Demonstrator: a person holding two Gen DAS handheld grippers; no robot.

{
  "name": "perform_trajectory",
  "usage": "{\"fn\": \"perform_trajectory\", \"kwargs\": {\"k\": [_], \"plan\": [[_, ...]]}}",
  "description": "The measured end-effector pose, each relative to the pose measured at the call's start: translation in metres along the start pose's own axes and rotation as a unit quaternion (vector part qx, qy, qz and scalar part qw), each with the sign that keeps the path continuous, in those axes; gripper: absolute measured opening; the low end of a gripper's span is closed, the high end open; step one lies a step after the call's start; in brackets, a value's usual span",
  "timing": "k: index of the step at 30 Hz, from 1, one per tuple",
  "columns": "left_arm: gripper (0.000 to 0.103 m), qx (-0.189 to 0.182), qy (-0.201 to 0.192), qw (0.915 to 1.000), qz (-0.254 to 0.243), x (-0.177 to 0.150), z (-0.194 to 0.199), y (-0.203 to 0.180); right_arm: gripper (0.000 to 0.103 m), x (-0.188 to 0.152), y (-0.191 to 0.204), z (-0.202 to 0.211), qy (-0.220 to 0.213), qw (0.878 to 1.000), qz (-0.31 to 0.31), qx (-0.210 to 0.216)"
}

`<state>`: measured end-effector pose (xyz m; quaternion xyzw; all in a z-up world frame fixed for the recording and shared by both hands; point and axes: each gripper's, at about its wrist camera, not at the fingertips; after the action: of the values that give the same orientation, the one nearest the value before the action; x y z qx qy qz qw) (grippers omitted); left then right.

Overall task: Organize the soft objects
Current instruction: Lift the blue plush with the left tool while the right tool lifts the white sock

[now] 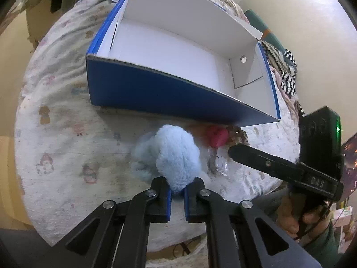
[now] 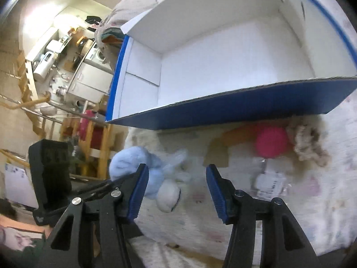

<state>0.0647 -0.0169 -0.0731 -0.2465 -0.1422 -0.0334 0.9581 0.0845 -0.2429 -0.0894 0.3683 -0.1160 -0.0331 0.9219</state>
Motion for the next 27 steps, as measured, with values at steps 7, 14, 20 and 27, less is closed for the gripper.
{"fn": "perform_trajectory", "kwargs": {"k": [7, 14, 20, 27], "plan": [[0.008, 0.033, -0.01, 0.9993, 0.01, 0.002, 0.008, 0.009, 0.058, 0.007, -0.006, -0.022, 0.022, 0.999, -0.026, -0.034], [0.008, 0.101, -0.036, 0.9936, 0.035, -0.001, 0.024, 0.035, 0.057, 0.015, 0.009, -0.064, 0.064, 0.997, -0.034, -0.029], [0.008, 0.14, -0.045, 0.988, 0.046, -0.004, 0.034, 0.049, 0.051, 0.015, 0.02, -0.098, 0.026, 0.991, -0.047, -0.12], [0.008, 0.161, -0.043, 0.9852, 0.038, -0.004, 0.032, 0.047, 0.049, -0.008, 0.044, -0.109, 0.009, 0.986, 0.011, -0.166]]}}
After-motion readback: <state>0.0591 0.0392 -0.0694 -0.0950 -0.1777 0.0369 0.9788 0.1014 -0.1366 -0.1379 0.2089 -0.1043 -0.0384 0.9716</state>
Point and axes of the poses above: each gripper's, at about its wrist camera, not at the fingertips, and z roughly against the way its jaws point, y to its left, x to its top, and after that the axes turned 3 degrees about -z, right-handed
